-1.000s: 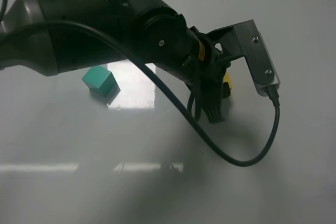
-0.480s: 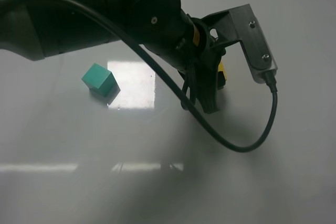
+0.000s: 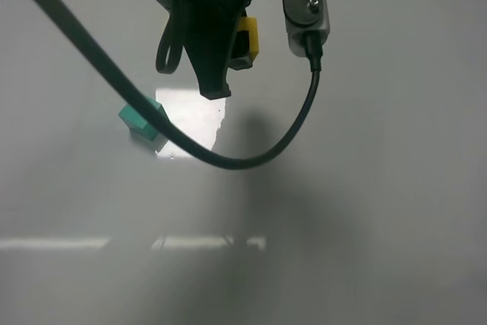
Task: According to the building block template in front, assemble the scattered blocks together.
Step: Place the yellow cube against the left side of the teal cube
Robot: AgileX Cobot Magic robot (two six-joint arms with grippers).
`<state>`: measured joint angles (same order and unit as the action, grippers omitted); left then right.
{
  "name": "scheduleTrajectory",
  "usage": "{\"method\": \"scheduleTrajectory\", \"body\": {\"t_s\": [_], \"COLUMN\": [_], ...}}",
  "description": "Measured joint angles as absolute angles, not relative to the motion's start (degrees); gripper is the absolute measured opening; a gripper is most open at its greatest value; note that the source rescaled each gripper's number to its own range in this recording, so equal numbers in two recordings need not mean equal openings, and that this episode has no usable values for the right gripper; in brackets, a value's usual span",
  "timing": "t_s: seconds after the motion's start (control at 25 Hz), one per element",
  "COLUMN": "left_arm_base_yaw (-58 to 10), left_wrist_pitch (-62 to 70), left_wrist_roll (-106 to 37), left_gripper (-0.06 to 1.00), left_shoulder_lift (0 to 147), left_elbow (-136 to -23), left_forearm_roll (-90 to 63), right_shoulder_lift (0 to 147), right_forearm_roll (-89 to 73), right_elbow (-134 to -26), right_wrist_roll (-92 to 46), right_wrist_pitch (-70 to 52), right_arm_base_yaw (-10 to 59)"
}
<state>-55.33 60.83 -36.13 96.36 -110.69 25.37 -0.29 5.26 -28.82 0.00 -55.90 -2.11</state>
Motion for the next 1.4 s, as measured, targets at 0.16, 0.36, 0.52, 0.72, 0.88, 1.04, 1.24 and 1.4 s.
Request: {"method": "scheduleTrajectory", "body": {"t_s": [0.16, 0.36, 0.52, 0.72, 0.88, 1.04, 1.24, 1.4], "left_arm_base_yaw": [-55.4, -55.4, -54.3, -48.3, -42.9, -38.3, -33.0, -30.4], "left_wrist_pitch": [68.3, 69.7, 69.9, 69.9, 70.0, 69.9, 70.1, 70.2], "left_wrist_roll": [-40.9, -43.0, -43.2, -45.3, -49.9, -53.4, -59.9, -66.9], "left_gripper": [0.00, 0.00, 0.00, 0.00, 0.00, 0.00, 0.00, 0.00], "left_shoulder_lift": [93.5, 88.7, 85.2, 83.6, 83.6, 83.3, 83.2, 83.2], "left_elbow": [-110.7, -110.7, -110.7, -110.7, -110.7, -108.3, -101.0, -98.0], "left_forearm_roll": [25.8, 27.7, 28.5, 25.8, 21.1, 17.6, 12.4, 10.7], "right_shoulder_lift": [-0.3, -0.3, -0.3, -0.3, -0.3, -0.3, -0.3, -0.3], "right_forearm_roll": [5.3, 5.3, 5.3, 5.3, 5.3, 5.3, 5.3, 5.3], "right_elbow": [-28.8, -28.8, -28.8, -28.8, -28.8, -28.8, -28.8, -28.8], "right_wrist_roll": [0.0, 0.0, 0.0, 0.0, 0.0, 0.0, 0.0, 0.0], "right_wrist_pitch": [-55.9, -55.9, -55.9, -55.9, -55.9, -55.9, -55.9, -55.9], "right_arm_base_yaw": [-2.1, -2.1, -2.1, -2.1, -2.1, -2.1, -2.1, -2.1]}}
